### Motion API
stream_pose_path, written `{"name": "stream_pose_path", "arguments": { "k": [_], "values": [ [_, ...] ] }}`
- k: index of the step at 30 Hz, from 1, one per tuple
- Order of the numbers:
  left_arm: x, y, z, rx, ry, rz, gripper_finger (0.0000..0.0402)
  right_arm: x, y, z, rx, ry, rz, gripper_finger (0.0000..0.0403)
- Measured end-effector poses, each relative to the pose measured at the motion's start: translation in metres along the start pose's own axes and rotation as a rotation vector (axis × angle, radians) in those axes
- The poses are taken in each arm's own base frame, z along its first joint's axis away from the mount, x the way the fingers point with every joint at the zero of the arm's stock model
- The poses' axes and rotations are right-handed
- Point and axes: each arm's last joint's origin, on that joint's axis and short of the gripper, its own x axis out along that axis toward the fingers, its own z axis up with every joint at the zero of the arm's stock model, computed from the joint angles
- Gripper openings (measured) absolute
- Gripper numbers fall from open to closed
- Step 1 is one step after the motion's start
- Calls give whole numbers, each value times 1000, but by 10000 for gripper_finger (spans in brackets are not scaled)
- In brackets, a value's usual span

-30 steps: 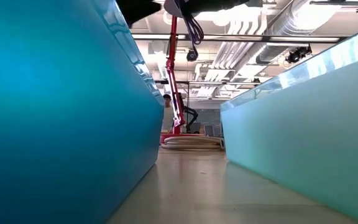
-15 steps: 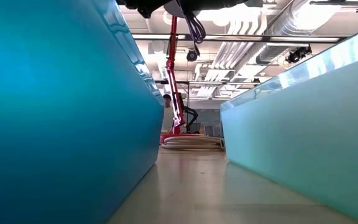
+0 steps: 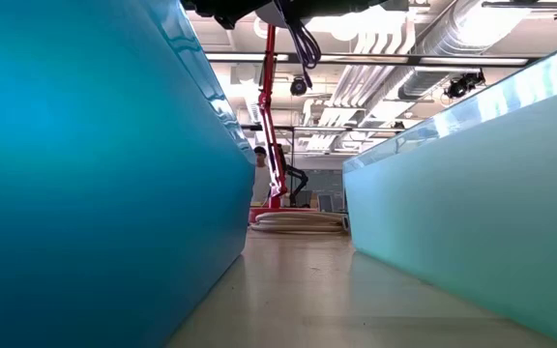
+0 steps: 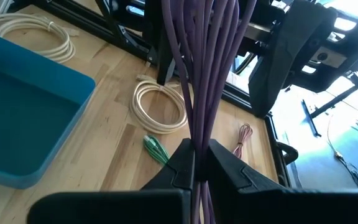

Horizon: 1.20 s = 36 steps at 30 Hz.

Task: Pick & Place USB Port
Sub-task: Put the purple charger cable into the blue bin

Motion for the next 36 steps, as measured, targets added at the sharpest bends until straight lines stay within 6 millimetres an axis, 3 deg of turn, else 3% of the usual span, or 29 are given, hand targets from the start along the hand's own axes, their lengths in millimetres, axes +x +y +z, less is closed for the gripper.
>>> {"name": "stream_pose_path", "arguments": {
  "k": [23, 27, 32, 36],
  "values": [
    [1, 2, 0, 91, 8, 57, 216, 0, 0, -3, 26, 28, 9, 13],
    [5, 1, -5, 131, 11, 55, 161, 0, 1, -3, 27, 30, 12, 13],
    [10, -1, -11, 204, 29, 42, 22, 0, 0, -4, 70, 47, -21, 54],
    [9, 0, -13, 215, 52, 54, 22, 0, -1, -4, 116, 72, -96, 100]
  ]
}}
